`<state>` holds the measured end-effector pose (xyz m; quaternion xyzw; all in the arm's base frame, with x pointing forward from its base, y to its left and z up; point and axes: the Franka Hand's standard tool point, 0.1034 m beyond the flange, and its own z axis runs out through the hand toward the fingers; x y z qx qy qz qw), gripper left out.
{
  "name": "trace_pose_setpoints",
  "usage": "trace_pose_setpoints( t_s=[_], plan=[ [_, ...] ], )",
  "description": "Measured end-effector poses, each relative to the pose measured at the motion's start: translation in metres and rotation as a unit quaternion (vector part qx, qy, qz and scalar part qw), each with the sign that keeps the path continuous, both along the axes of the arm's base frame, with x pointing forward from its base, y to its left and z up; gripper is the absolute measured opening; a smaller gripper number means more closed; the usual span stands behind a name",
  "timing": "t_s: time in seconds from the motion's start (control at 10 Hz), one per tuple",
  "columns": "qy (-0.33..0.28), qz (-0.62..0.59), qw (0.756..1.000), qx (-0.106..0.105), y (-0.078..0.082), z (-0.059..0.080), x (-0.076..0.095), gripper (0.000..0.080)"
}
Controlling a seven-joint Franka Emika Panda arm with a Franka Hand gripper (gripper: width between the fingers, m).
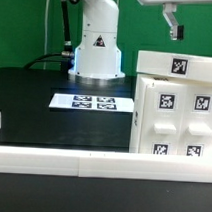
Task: Assemble cabinet
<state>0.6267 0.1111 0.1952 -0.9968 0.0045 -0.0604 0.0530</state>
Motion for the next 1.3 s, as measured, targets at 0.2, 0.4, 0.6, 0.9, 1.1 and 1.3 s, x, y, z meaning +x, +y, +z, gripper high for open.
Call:
trace_pose_setpoints(
  t_s=[0.2,0.4,0.6,0.9,1.1,1.3],
  plan=[
    [-0.007,0.069,0.998,-0.010,-0.001,-0.001,0.000,0.0797],
    [-0.013,0.144,0.989,-0.022,-0.002,-0.003,0.000,0.0797],
    [-0.018,0.247,0.968,-0.042,-0.001,-0.008,-0.002,0.0797],
    [-0.025,0.358,0.932,-0.060,0.001,-0.014,-0.004,0.0797],
    [-0.026,0.461,0.884,-0.070,-0.012,-0.022,-0.003,0.0797],
    [-0.028,0.517,0.852,-0.079,-0.017,-0.023,-0.003,0.0797]
  ],
)
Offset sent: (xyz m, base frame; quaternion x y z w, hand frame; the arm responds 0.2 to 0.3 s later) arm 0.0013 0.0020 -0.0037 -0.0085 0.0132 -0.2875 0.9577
